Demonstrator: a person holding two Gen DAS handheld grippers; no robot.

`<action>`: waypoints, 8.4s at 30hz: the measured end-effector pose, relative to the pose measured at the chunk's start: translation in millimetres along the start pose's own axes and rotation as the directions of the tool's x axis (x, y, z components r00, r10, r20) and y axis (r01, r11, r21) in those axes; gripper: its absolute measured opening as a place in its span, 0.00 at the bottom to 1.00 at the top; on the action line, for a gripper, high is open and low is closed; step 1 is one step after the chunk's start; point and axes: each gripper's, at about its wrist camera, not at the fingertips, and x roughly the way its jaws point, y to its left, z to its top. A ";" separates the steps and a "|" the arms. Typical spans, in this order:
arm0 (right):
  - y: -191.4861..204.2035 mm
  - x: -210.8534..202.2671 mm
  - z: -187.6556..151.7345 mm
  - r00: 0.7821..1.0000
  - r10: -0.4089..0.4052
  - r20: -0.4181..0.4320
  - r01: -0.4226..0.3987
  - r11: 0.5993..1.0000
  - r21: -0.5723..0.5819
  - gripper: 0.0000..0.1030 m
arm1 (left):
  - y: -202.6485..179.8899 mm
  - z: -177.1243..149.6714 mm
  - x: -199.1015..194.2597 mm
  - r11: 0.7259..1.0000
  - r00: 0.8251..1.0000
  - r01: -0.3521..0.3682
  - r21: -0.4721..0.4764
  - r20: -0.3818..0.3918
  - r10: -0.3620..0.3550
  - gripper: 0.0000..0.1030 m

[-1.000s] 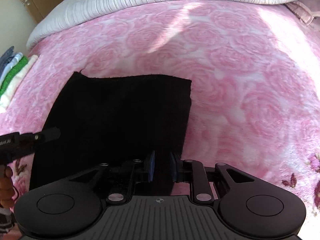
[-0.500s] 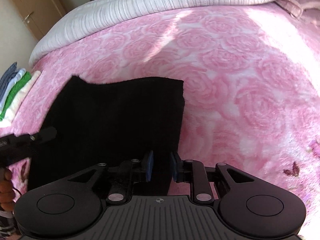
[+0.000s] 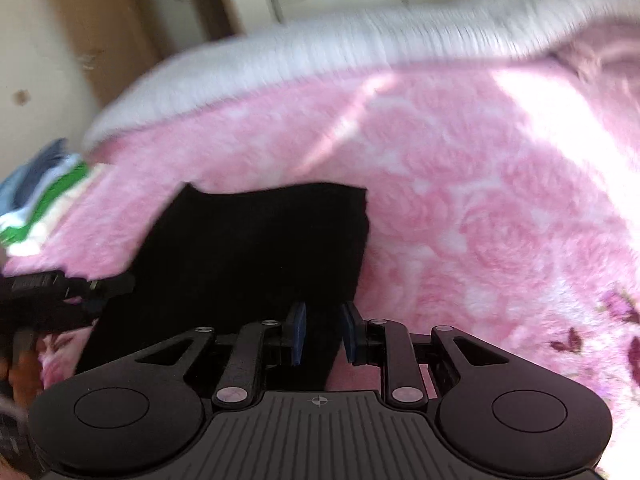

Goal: Fold clothes
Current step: 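Lower the folded edge onto the garment and open the right gripper, then grasp the black garment's edge with both grippers and fold it over, then lay the folded black garment flat and open both grippers, then grasp the folded black garment's sides with both grippers and lift it, then carry the folded black garment with both grippers over the stack of folded clothes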

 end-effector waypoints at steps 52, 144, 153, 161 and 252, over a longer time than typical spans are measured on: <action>78.2 17.3 -86.7 0.963 -0.156 0.219 0.233 0.891 -0.391 0.20 | -81.6 -89.2 21.5 0.706 0.917 -0.395 0.588 0.199 0.347 0.29; 67.4 -70.6 -97.1 0.977 -0.172 -0.127 0.175 0.985 0.013 0.69 | -159.6 -174.8 -50.6 0.572 0.830 -0.526 0.630 0.234 0.506 0.37; 88.9 -94.9 -102.9 0.978 -0.183 -0.101 0.183 0.983 -0.008 0.69 | -164.3 -187.2 -75.3 0.568 0.835 -0.528 0.631 0.265 0.482 0.39; 97.9 -116.1 -104.4 0.976 -0.210 -0.047 0.210 0.978 -0.022 0.70 | -168.1 -192.4 -91.7 0.592 0.850 -0.514 0.621 0.277 0.447 0.40; 54.1 56.2 91.1 0.880 0.468 -0.080 -0.281 0.650 0.706 0.41 | -11.5 132.5 -68.1 0.990 0.976 0.045 -0.130 -0.206 -0.072 0.29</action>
